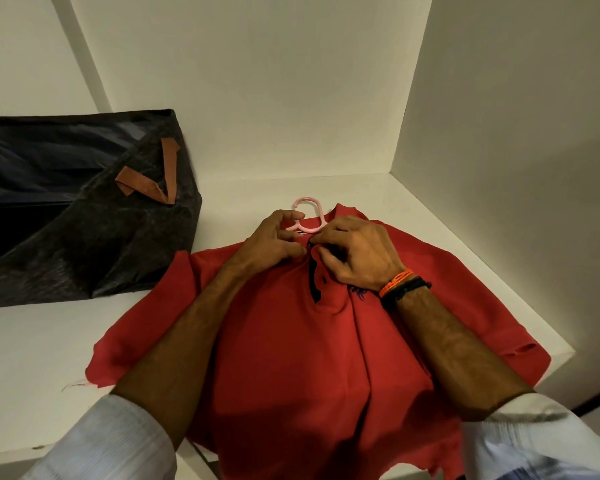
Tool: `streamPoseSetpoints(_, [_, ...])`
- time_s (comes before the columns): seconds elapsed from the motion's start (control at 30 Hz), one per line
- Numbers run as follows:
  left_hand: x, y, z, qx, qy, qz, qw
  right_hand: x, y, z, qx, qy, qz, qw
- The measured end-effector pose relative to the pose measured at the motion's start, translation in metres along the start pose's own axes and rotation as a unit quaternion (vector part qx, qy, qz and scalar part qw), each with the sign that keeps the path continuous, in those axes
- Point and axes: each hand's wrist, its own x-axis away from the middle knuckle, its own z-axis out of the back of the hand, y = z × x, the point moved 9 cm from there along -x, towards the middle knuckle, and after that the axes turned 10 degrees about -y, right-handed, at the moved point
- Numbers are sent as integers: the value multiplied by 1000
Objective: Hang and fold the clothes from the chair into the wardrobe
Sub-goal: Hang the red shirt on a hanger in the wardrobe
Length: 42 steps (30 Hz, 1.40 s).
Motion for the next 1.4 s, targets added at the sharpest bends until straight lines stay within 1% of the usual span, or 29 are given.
streamPoseSetpoints(0.13, [0,4,-8,-32,-10,-25,999,0,1,2,-11,1,-22,1000])
streamPoseSetpoints(0.27, [-1,5,-7,-67,4,-46,997,0,6,1,-48,-12,-45,998])
streamPoseSetpoints(0.43, [1,7,-9,-97,6,-58,994,0,17,-5,-86,-49,-70,993])
streamPoseSetpoints(0.53, [2,9,-11,-114,12,-63,991,-1,19,-7,-92,-60,-73,991])
streamPoseSetpoints(0.63, [2,9,-12,-142,22,-63,988,0,18,-7,-69,-69,-68,993])
streamPoseSetpoints(0.8, [0,3,-9,-110,23,-53,992,2,16,-5,-60,-69,-75,993])
streamPoseSetpoints(1.03, [1,4,-12,-129,17,-58,990,2,12,-1,-53,-72,-107,990])
streamPoseSetpoints(1.23, [4,12,-16,-174,14,-87,981,2,12,-1,-88,-78,-121,986])
streamPoseSetpoints(1.4, [5,10,-17,-188,12,-84,978,4,16,-5,-124,-84,-132,980])
